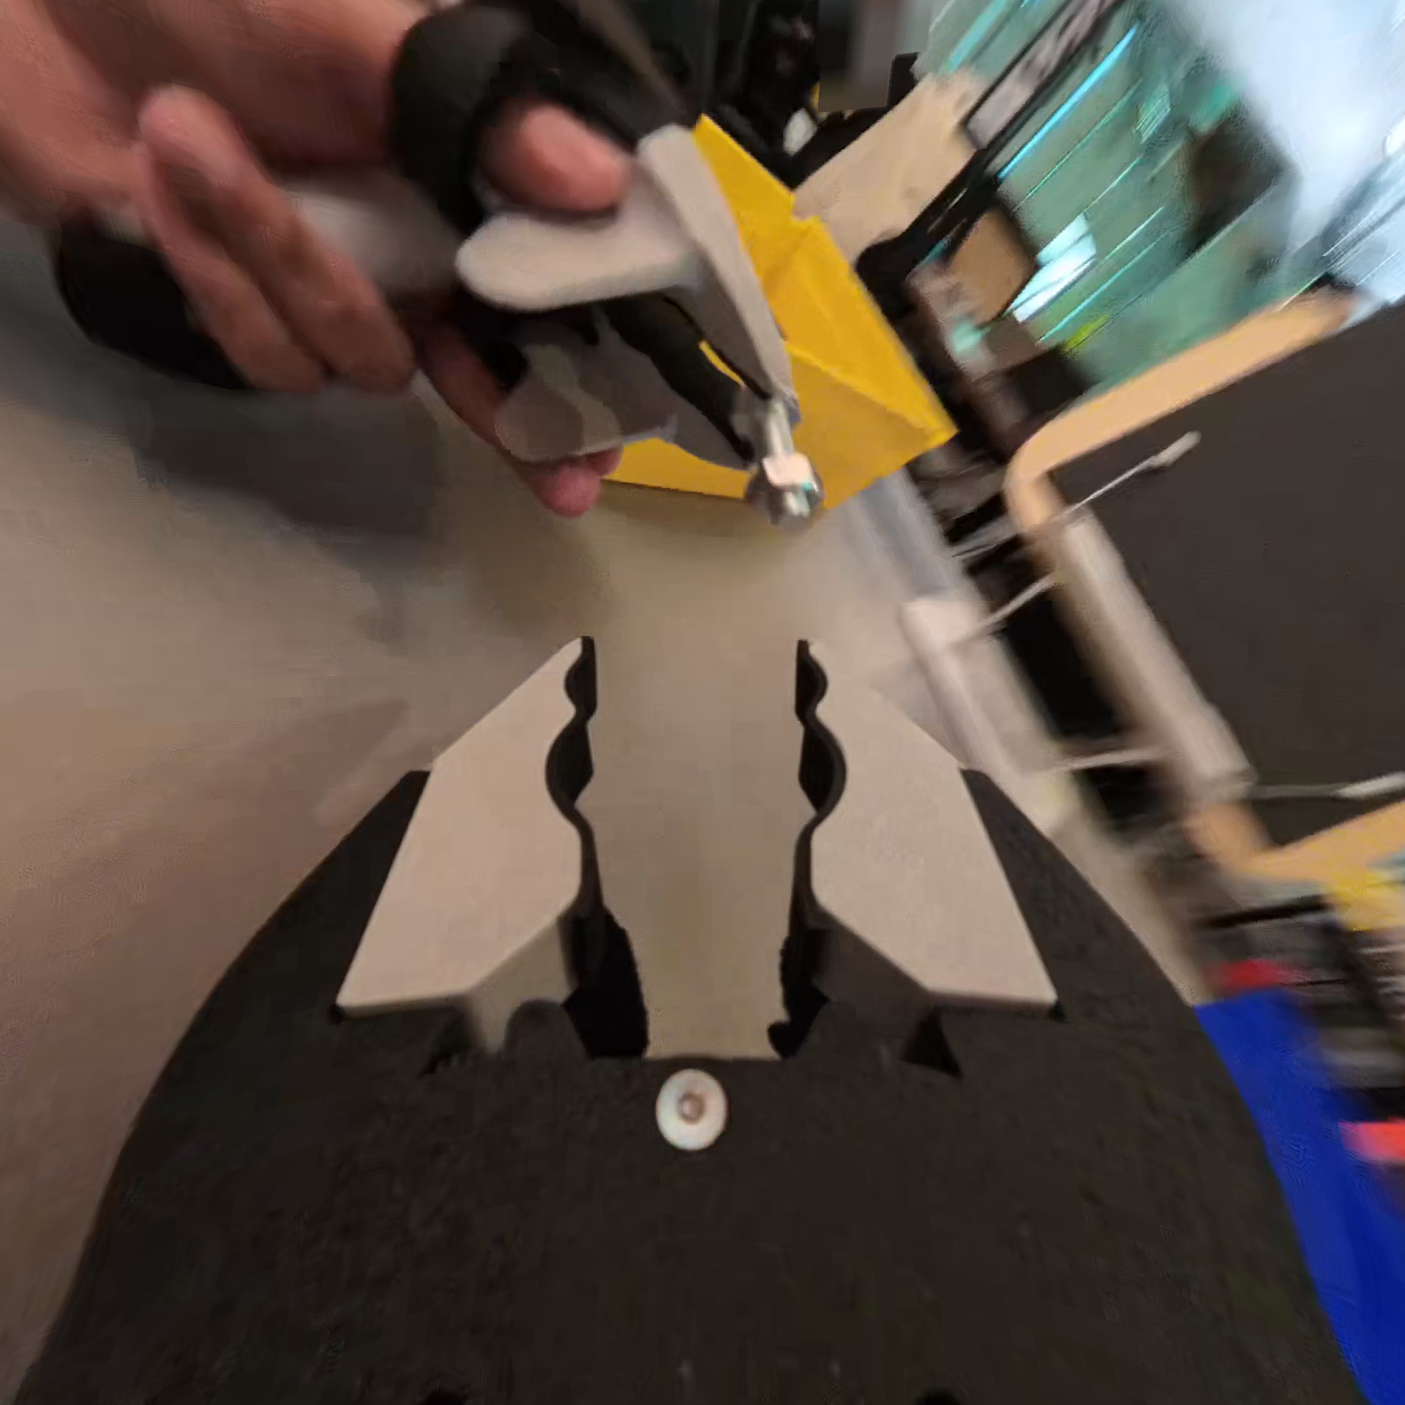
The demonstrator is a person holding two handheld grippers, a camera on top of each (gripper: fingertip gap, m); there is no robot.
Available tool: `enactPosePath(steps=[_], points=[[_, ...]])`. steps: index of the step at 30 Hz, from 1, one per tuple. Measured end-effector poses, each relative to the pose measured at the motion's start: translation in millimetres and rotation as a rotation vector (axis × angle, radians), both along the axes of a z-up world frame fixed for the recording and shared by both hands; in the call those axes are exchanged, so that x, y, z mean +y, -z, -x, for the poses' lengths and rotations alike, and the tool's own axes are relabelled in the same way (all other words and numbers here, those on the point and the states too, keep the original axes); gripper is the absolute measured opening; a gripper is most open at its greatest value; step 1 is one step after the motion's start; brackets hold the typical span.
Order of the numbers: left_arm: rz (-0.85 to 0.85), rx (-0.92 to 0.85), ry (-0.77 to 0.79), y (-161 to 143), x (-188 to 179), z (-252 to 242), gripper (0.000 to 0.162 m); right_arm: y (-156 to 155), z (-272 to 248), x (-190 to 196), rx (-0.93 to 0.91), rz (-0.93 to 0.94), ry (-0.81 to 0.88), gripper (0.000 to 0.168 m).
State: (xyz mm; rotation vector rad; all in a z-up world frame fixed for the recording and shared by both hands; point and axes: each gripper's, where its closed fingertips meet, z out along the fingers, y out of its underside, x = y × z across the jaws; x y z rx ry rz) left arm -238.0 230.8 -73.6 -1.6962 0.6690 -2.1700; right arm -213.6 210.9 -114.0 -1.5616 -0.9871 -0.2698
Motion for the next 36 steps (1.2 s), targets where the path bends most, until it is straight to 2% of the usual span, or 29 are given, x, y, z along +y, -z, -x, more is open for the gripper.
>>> enactPosePath(steps=[3,5,10,12,13,15,17,19,27,30,31,33,36], points=[[0.029,-0.002,0.019,1.4,-3.3,-2.4,0.017,-14.4,10.0,-7.0,-0.364,-0.336,-0.016,0.051],[0.04,-0.001,0.039,2.1,-6.3,-3.5,0.017,-25.5,13.5,-11.2,-0.457,-0.475,-0.028,0.045],[0.029,0.031,0.083,7.6,-16.1,-7.7,0.017,-31.8,7.8,-5.5,-0.501,-0.507,-0.018,0.043],[0.018,0.045,0.096,9.6,-19.9,-9.8,0.017,-30.3,9.2,-6.3,-0.514,-0.512,-0.035,0.032],[0.013,0.051,0.104,10.5,-21.9,-10.6,0.017,-28.5,9.5,-6.3,-0.523,-0.512,-0.041,0.018],[0.0,0.065,0.105,12.7,-22.8,-11.5,0.017,-25.4,8.8,-6.0,-0.512,-0.494,-0.043,0.017],[-0.014,0.073,0.113,13.5,-24.1,-11.6,0.016,-25.5,7.6,-5.9,-0.405,-0.419,-0.047,0.017],[-0.027,0.068,0.113,11.9,-24.9,-11.5,0.017,-27.0,8.0,-6.4,-0.181,-0.262,-0.069,0.017],[-0.067,0.044,0.116,6.4,-26.0,-9.9,0.017,-30.8,11.6,-6.6,0.999,0.619,-0.289,0.017],[-0.112,0.01,0.104,-2.2,-28.0,-9.4,0.017,-42.0,11.8,-7.6,1.41,0.882,-0.402,0.017],[-0.125,0.005,0.093,-3.9,-27.6,-9.4,0.017,-43.5,12.2,-7.3,1.462,0.91,-0.419,0.016],[-0.11,-0.015,0.084,-7.2,-25.6,-8.0,0.017,-46.1,13.8,-8.5,1.422,0.859,-0.424,0.019],[-0.056,-0.024,0.045,-6.6,-14.4,-4.7,0.017,-41.2,14.1,-7.8,1.108,0.636,-0.346,0.037]])
